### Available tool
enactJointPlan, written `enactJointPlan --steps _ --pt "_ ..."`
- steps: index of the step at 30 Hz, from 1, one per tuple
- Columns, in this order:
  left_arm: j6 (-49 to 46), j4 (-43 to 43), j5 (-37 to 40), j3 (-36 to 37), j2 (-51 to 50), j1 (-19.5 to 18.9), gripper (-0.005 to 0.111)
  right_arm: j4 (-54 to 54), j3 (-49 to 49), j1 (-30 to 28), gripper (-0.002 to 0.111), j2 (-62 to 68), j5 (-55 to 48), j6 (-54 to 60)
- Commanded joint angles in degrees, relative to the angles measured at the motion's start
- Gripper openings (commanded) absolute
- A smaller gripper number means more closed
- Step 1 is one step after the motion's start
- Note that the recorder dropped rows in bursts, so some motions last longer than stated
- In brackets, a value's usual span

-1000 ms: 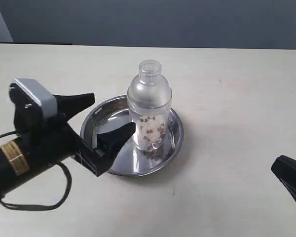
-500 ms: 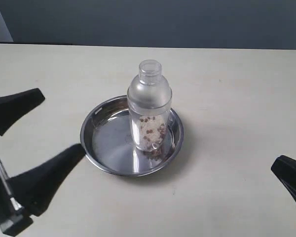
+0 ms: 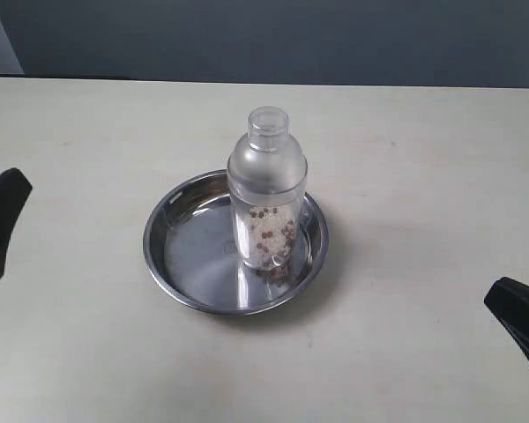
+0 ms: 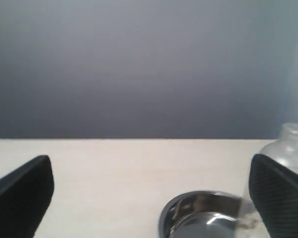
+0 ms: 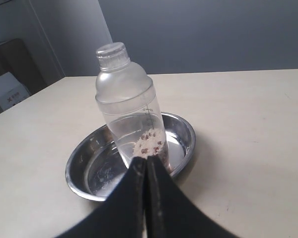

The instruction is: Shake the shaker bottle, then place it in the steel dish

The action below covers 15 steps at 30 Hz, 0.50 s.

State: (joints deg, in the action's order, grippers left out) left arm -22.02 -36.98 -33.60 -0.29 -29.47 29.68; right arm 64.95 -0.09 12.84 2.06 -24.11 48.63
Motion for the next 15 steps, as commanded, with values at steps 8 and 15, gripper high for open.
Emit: enactJointPlan --steps 8,15 --pt "-26.59 -16.48 24.29 0.29 4.94 -20.14 0.100 0.03 0.09 -0.17 -0.001 -0.21 0.33 0.20" --pt "-26.59 -10.04 39.57 0.29 12.78 -29.48 0.100 0.03 0.09 -0.17 -0.001 -0.21 0.33 0.20"
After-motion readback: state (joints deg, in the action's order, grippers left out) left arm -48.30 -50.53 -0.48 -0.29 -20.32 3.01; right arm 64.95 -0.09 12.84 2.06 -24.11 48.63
